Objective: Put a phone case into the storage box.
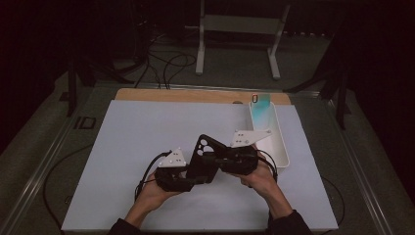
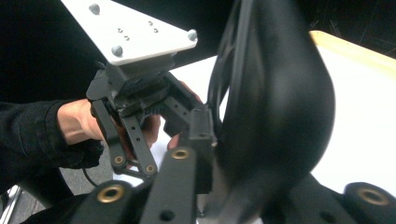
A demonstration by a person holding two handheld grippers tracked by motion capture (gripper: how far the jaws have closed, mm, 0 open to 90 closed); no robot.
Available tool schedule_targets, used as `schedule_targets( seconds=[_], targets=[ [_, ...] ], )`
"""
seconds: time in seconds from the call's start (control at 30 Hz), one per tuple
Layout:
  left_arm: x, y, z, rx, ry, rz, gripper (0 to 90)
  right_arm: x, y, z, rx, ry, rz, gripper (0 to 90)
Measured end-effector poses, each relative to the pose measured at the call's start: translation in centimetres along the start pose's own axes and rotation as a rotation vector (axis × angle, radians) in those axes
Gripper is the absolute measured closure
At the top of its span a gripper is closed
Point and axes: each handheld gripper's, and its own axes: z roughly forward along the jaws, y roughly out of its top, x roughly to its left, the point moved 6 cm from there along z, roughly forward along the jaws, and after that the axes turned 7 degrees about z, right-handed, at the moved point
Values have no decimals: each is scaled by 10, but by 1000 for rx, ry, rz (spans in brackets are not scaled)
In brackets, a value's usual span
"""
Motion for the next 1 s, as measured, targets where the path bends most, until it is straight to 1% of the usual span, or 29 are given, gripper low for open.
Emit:
schedule_targets(
  seconds=[0.1, 0.17, 0.2, 0.23, 0.27, 0.3, 0.33, 0.4, 0.43, 0.47, 0.53, 0.57, 0.6, 0.63, 0.7, 0.77, 0.83, 0.9, 0.93, 1.0],
  targets=[
    [-1, -1, 1, 7, -10, 8, 689, -3, 0, -1, -3, -2, -1, 720],
    [-1, -2, 2, 6, -16, 2, 766, -4, 1, -2, -9, -13, 3, 642],
    [0, -2, 1, 1, -20, -2, 815, -5, 1, -2, -11, -23, 4, 587],
    [0, -2, 1, -1, -26, -8, 837, -6, 1, -3, -16, -33, 6, 576],
    [0, -2, 2, 5, -22, -4, 844, -6, 2, -2, -31, -32, 17, 524],
    [0, -2, 3, 11, -5, 2, 844, -6, 2, -2, -31, -32, 17, 524],
    [0, -2, 4, 17, 3, 3, 846, -6, 2, -2, -37, -40, 22, 485],
    [0, -2, 4, 18, 12, 0, 849, -7, 2, 0, -36, -57, 31, 428],
    [1, -2, 4, 16, 13, -1, 849, -8, 2, 0, -38, -67, 31, 420],
    [1, -2, 3, 14, 25, 1, 853, -8, 2, 0, -37, -79, 35, 338],
    [3, -1, 1, 5, 39, -10, 854, -11, 2, 1, -39, -117, 40, 280],
    [5, -1, 0, 0, 50, -14, 854, -11, 2, 0, -42, -120, 48, 251],
    [6, -1, -2, -3, 60, -17, 854, -13, 2, -1, -44, -143, 55, 200],
    [7, -1, -3, -5, 70, -22, 854, -13, 2, -1, -44, -143, 55, 200],
    [9, -1, -5, -7, 91, -26, 854, -14, 1, -1, -43, -160, 53, 173],
    [11, 0, -6, -8, 107, -27, 854, -14, 1, -1, -44, -171, 62, 149],
    [13, 0, -7, -10, 130, -34, 853, -14, 1, -1, -45, -170, 73, 127],
    [14, -1, -7, -9, 144, -37, 853, -15, 2, -2, -58, -183, 85, 107],
    [14, -1, -7, -9, 144, -37, 853, -15, 2, -2, -62, -191, 91, 104],
    [15, -1, -7, -7, 162, -39, 852, -16, 2, -2, -69, -200, 96, 101]
  ],
)
